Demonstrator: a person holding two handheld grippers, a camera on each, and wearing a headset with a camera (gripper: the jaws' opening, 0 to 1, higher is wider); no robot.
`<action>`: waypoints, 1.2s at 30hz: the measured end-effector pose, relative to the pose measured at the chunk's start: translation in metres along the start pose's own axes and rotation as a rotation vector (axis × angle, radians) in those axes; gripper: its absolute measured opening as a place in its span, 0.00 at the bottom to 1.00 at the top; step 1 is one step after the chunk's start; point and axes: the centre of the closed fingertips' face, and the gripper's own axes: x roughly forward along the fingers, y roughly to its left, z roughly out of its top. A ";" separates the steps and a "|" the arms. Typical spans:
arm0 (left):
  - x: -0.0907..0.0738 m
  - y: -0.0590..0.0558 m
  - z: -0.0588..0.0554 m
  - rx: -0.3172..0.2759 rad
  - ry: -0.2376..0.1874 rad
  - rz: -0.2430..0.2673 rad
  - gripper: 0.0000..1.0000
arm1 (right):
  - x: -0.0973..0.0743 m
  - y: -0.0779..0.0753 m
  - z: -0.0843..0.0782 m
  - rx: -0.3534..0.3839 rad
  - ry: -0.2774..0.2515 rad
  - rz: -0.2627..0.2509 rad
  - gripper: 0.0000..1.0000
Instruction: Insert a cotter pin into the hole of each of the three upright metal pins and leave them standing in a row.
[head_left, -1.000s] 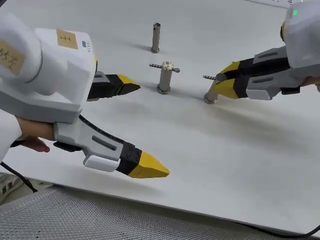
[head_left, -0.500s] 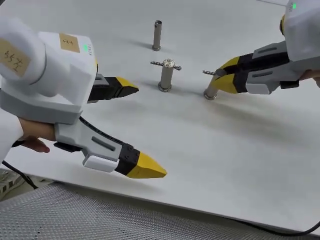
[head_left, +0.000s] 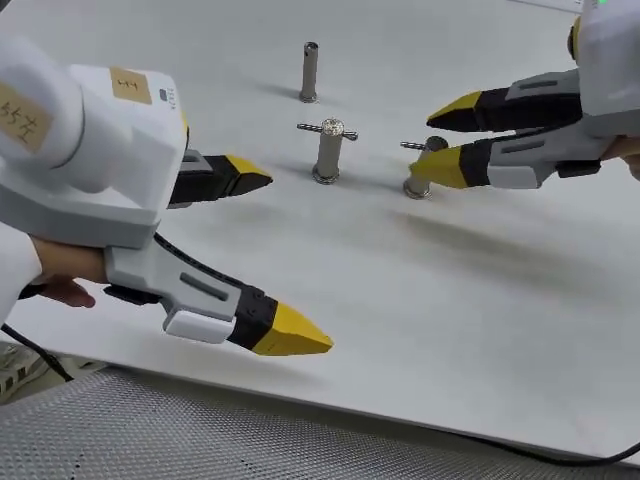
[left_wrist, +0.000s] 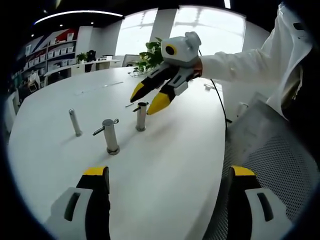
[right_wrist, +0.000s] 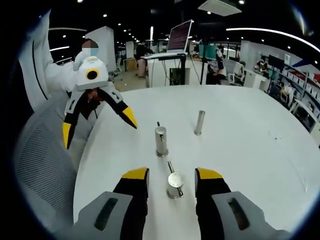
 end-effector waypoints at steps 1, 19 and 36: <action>-0.001 0.002 0.002 -0.002 -0.006 0.008 0.98 | -0.003 0.002 0.000 0.007 -0.005 -0.005 0.36; -0.014 0.018 0.029 -0.062 -0.123 0.105 0.98 | -0.059 0.028 -0.018 0.246 -0.111 -0.193 0.77; -0.024 0.034 0.040 -0.110 -0.183 0.178 0.98 | -0.084 0.036 -0.041 0.347 -0.096 -0.309 0.97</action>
